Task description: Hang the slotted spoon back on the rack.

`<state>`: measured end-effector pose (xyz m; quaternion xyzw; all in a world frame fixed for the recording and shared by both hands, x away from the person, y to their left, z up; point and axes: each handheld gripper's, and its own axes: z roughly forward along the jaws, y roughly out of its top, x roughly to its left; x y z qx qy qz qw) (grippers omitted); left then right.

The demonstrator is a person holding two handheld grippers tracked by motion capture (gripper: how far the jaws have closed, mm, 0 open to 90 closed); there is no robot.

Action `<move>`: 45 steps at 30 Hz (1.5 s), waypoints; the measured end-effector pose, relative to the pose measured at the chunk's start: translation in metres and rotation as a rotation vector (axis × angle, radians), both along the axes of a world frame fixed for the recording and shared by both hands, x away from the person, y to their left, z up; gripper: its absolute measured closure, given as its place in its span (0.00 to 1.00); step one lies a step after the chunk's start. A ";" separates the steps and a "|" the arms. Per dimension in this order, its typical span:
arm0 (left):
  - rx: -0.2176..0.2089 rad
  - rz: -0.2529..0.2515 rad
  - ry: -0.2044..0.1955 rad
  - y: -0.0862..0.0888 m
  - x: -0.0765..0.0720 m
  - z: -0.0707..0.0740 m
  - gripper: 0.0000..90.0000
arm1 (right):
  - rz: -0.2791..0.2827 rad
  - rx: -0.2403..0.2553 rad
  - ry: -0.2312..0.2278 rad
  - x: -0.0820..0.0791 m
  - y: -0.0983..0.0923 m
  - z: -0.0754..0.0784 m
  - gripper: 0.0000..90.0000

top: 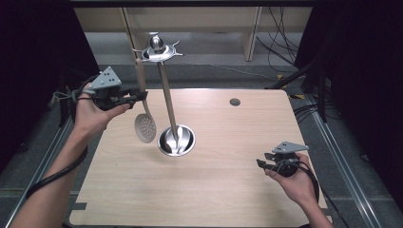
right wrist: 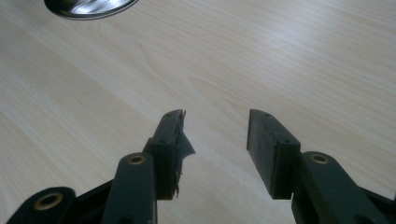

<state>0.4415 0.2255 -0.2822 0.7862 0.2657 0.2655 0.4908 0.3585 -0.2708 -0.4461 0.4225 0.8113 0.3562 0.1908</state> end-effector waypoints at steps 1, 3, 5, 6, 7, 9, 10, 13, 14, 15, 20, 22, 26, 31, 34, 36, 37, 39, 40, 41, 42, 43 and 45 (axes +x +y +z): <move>-0.005 0.000 0.001 -0.001 0.000 0.000 0.82 | 0.000 0.001 0.001 0.000 0.000 0.000 0.63; -0.015 0.008 0.000 -0.003 0.000 -0.001 0.82 | 0.001 0.000 0.000 0.000 0.000 0.000 0.63; -0.015 0.008 -0.002 -0.004 0.000 -0.002 0.81 | 0.001 -0.001 -0.001 0.000 0.000 0.000 0.63; -0.019 0.009 -0.005 -0.004 0.000 -0.002 0.81 | 0.004 -0.007 0.008 0.000 0.000 0.000 0.63; -0.033 0.019 -0.019 -0.006 -0.002 -0.004 0.80 | 0.019 -0.015 0.011 0.000 -0.001 0.001 0.63; -0.050 0.034 -0.048 -0.006 -0.007 -0.006 0.72 | 0.010 -0.005 0.014 -0.001 -0.001 0.002 0.63; -0.057 0.047 -0.065 -0.005 -0.011 -0.008 0.67 | 0.007 -0.003 0.017 -0.001 -0.001 0.003 0.63; -0.076 0.082 -0.107 0.000 -0.027 -0.020 0.57 | -0.009 0.016 0.013 -0.002 0.000 0.002 0.63; -0.088 0.100 -0.113 0.002 -0.034 -0.027 0.56 | 0.001 0.009 -0.008 -0.001 -0.001 0.001 0.63; -0.095 0.113 -0.113 0.006 -0.040 -0.034 0.53 | 0.001 0.006 -0.006 -0.001 -0.001 0.002 0.63; -0.116 0.174 -0.066 0.023 -0.074 -0.083 0.46 | 0.004 0.002 0.019 -0.001 0.000 0.003 0.63; -0.130 0.190 -0.050 0.028 -0.084 -0.103 0.44 | 0.012 -0.012 0.000 0.000 0.000 0.002 0.63; -0.141 0.247 0.027 0.033 -0.100 -0.135 0.40 | 0.003 0.010 0.020 -0.001 0.003 0.002 0.63; -0.094 0.274 0.077 0.032 -0.111 -0.164 0.37 | 0.017 -0.001 0.000 -0.001 0.002 0.001 0.63; -0.057 0.263 0.103 0.030 -0.115 -0.175 0.39 | 0.011 0.003 0.007 -0.001 0.001 0.001 0.63; -0.033 0.257 0.123 0.028 -0.116 -0.180 0.40 | 0.005 0.007 0.022 -0.002 0.001 0.000 0.63; -0.027 0.247 0.126 0.028 -0.115 -0.183 0.41 | 0.018 -0.002 0.010 -0.001 0.001 -0.001 0.63; -0.003 0.246 0.143 0.027 -0.113 -0.187 0.42 | 0.008 0.015 0.011 -0.003 0.003 -0.003 0.63; 0.008 0.242 0.140 0.027 -0.111 -0.190 0.42 | 0.013 0.008 0.018 -0.003 0.003 -0.003 0.62; 0.014 0.239 0.147 0.027 -0.111 -0.191 0.42 | 0.015 0.008 0.017 -0.003 0.003 -0.004 0.62; 0.016 0.238 0.153 0.027 -0.110 -0.192 0.43 | 0.014 0.017 0.009 -0.003 0.004 -0.006 0.62; 0.023 0.246 0.160 0.027 -0.111 -0.192 0.43 | 0.024 0.009 0.001 -0.002 0.003 -0.006 0.62; 0.019 0.229 0.150 0.027 -0.109 -0.193 0.43 | 0.019 0.017 0.021 -0.003 0.003 -0.005 0.62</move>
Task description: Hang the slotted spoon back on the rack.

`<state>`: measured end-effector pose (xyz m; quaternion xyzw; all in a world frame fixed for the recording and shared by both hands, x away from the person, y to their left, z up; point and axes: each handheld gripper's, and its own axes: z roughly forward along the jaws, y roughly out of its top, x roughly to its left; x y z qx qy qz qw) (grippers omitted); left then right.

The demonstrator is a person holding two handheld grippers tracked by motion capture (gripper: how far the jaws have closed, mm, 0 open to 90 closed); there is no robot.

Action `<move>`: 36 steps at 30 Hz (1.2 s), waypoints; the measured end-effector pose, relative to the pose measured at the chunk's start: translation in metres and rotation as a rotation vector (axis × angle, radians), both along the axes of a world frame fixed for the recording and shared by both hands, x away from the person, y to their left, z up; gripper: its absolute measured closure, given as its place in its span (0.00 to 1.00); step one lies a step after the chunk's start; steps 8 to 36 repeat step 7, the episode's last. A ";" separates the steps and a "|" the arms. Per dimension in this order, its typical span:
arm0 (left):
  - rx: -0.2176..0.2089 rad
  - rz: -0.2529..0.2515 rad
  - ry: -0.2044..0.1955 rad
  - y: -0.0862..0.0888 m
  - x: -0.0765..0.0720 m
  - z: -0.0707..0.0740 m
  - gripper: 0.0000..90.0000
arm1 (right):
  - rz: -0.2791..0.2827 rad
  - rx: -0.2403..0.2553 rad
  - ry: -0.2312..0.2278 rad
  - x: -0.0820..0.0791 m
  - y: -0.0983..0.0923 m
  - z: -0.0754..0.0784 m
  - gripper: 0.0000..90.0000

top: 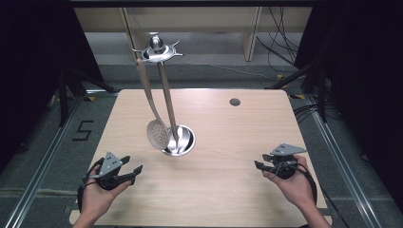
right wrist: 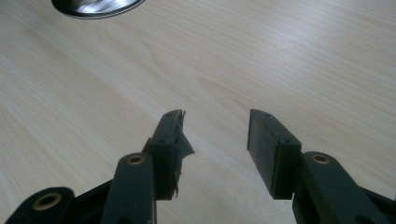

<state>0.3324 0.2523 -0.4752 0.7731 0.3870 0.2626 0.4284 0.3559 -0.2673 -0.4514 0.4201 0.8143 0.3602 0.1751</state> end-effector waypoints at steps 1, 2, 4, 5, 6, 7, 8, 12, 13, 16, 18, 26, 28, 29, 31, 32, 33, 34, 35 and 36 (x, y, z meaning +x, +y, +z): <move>-0.004 0.013 0.012 0.000 -0.001 -0.001 0.43 | 0.013 -0.009 -0.016 0.001 -0.001 -0.001 0.62; -0.004 0.013 0.012 0.000 -0.001 -0.001 0.44 | 0.011 -0.005 -0.015 0.001 -0.001 -0.002 0.62; 0.007 0.009 0.022 0.000 0.002 -0.003 0.44 | -0.002 0.009 0.001 0.000 0.000 -0.002 0.62; 0.010 0.000 0.021 0.001 0.003 -0.004 0.44 | 0.001 0.018 -0.002 0.001 0.000 -0.003 0.62; 0.010 0.007 0.023 0.001 0.003 -0.005 0.45 | -0.005 0.018 -0.006 0.001 0.000 -0.003 0.62; 0.010 0.007 0.023 0.001 0.003 -0.005 0.45 | -0.005 0.018 -0.006 0.001 0.000 -0.003 0.62; 0.010 0.007 0.023 0.001 0.003 -0.005 0.45 | -0.005 0.018 -0.006 0.001 0.000 -0.003 0.62; 0.010 0.007 0.023 0.001 0.003 -0.005 0.45 | -0.005 0.018 -0.006 0.001 0.000 -0.003 0.62; 0.010 0.007 0.023 0.001 0.003 -0.005 0.45 | -0.005 0.018 -0.006 0.001 0.000 -0.003 0.62; 0.010 0.007 0.023 0.001 0.003 -0.005 0.45 | -0.005 0.018 -0.006 0.001 0.000 -0.003 0.62; 0.010 0.007 0.023 0.001 0.003 -0.005 0.45 | -0.005 0.018 -0.006 0.001 0.000 -0.003 0.62; 0.010 0.007 0.023 0.001 0.003 -0.005 0.45 | -0.005 0.018 -0.006 0.001 0.000 -0.003 0.62; 0.010 0.007 0.023 0.001 0.003 -0.005 0.45 | -0.005 0.018 -0.006 0.001 0.000 -0.003 0.62; 0.010 0.007 0.023 0.001 0.003 -0.005 0.45 | -0.005 0.018 -0.006 0.001 0.000 -0.003 0.62; 0.010 0.007 0.023 0.001 0.003 -0.005 0.45 | -0.005 0.018 -0.006 0.001 0.000 -0.003 0.62; 0.010 0.007 0.023 0.001 0.003 -0.005 0.45 | -0.005 0.018 -0.006 0.001 0.000 -0.003 0.62; 0.010 0.007 0.023 0.001 0.003 -0.005 0.45 | -0.005 0.018 -0.006 0.001 0.000 -0.003 0.62; 0.010 0.007 0.023 0.001 0.003 -0.005 0.45 | -0.005 0.018 -0.006 0.001 0.000 -0.003 0.62; 0.010 0.007 0.023 0.001 0.003 -0.005 0.45 | -0.005 0.018 -0.006 0.001 0.000 -0.003 0.62; 0.010 0.007 0.023 0.001 0.003 -0.005 0.45 | -0.005 0.018 -0.006 0.001 0.000 -0.003 0.62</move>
